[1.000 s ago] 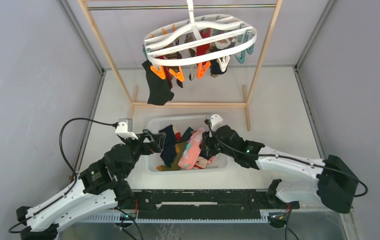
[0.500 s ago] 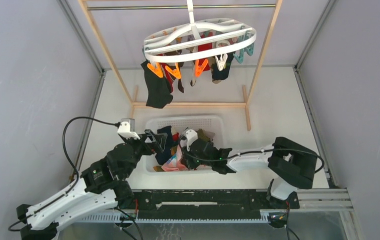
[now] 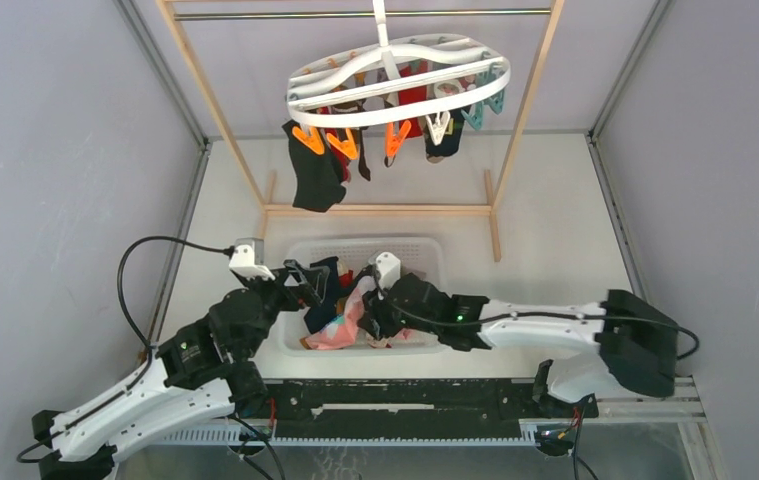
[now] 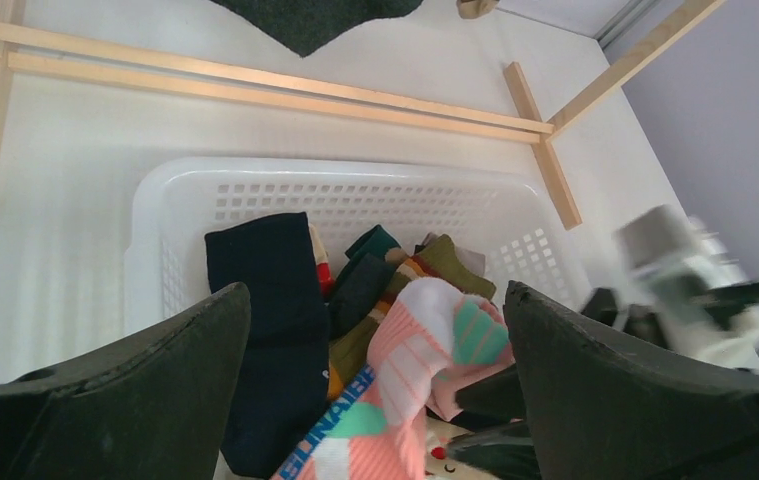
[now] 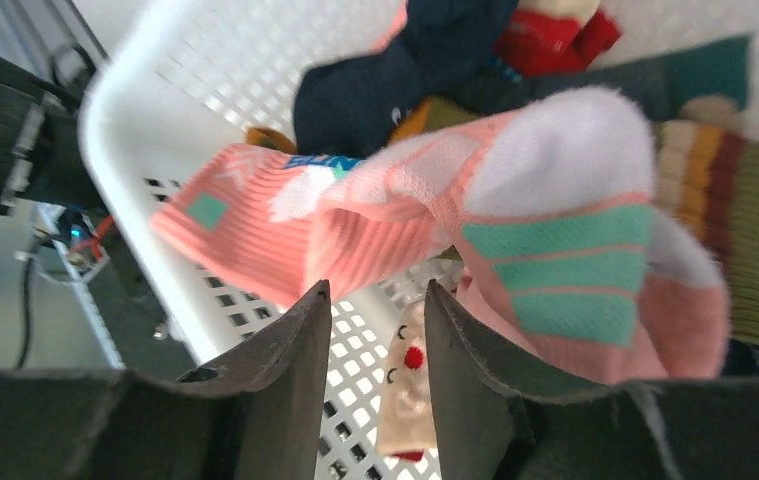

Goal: Remove the socks clipped to the hanger
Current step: Place the sock in the bin, then adjust the sock on the hanger.

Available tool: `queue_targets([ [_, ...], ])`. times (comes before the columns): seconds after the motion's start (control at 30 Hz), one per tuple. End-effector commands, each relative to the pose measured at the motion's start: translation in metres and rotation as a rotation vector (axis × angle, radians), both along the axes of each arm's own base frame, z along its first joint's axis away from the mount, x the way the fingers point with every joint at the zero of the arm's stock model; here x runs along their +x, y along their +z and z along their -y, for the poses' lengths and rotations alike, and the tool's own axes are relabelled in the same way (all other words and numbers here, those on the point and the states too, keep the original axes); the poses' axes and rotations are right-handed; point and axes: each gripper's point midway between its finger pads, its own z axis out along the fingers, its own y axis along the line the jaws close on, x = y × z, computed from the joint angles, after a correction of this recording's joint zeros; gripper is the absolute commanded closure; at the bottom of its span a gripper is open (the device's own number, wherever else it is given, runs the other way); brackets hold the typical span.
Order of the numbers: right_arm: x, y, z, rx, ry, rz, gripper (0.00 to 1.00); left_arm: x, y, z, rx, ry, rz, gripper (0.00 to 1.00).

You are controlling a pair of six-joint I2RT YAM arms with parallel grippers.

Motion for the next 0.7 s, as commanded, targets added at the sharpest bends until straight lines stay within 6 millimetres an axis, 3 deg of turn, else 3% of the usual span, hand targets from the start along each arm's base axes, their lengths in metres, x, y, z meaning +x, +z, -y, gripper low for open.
queue_targets([
  [0.0,0.009,0.058,0.015,0.072,-0.059,0.093,0.53,0.003,0.035,-0.003,-0.038,0.027,0.047,0.0],
  [0.2,0.012,0.086,0.048,0.105,-0.138,0.143,0.51,0.014,0.062,0.005,-0.028,0.037,0.095,0.0],
  [0.5,0.009,0.081,0.097,0.135,-0.242,0.134,0.5,0.048,0.105,0.034,-0.045,0.085,0.184,0.01],
  [0.67,0.004,0.077,0.113,0.172,-0.278,0.115,0.5,0.076,0.121,0.052,-0.104,0.136,0.227,0.08],
])
